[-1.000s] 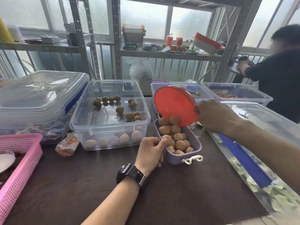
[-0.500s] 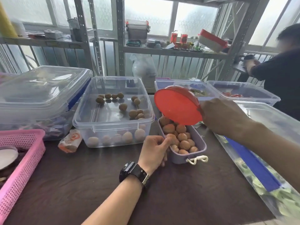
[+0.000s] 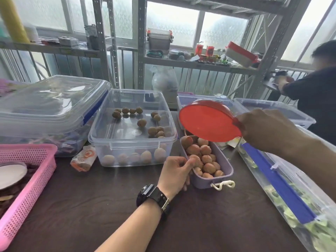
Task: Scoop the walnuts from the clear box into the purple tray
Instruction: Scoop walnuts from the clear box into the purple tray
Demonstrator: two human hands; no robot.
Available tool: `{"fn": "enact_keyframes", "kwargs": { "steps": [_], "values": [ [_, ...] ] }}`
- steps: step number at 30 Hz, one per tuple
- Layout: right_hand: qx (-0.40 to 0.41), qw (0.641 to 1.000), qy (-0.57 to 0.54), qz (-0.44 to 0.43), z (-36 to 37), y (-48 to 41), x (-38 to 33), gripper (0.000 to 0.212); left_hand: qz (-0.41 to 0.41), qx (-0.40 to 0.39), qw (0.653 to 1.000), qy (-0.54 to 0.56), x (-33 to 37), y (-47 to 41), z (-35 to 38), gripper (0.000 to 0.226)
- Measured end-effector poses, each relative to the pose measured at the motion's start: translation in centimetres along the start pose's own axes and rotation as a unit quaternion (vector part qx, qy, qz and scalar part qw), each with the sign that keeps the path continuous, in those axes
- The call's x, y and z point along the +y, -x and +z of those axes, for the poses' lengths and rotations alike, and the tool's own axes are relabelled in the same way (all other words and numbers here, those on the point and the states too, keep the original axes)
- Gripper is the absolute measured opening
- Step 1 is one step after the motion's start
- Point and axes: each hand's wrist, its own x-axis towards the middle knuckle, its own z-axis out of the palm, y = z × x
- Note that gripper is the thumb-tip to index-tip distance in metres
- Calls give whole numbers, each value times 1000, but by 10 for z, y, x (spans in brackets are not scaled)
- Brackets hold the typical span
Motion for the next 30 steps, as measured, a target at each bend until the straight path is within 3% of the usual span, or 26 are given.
{"fn": "enact_keyframes", "kwargs": {
  "steps": [8,12,18,24,30],
  "values": [
    [88,993,-64,38,-15,-35,-30,22,-20,32,995,95,-1,5,-26,51],
    [91,993,-73,-7,-27,-75,-62,17,-7,50,991,123,-3,10,-61,58],
    [95,989,1,-113,-37,-137,-117,15,11,131,973,191,-1,1,-77,61],
    [7,980,110,-163,-32,-171,-166,25,53,183,962,197,-6,0,-77,54],
    [-116,970,142,-160,-40,-183,-191,30,49,197,961,189,-7,-1,-76,56]
  ]
}}
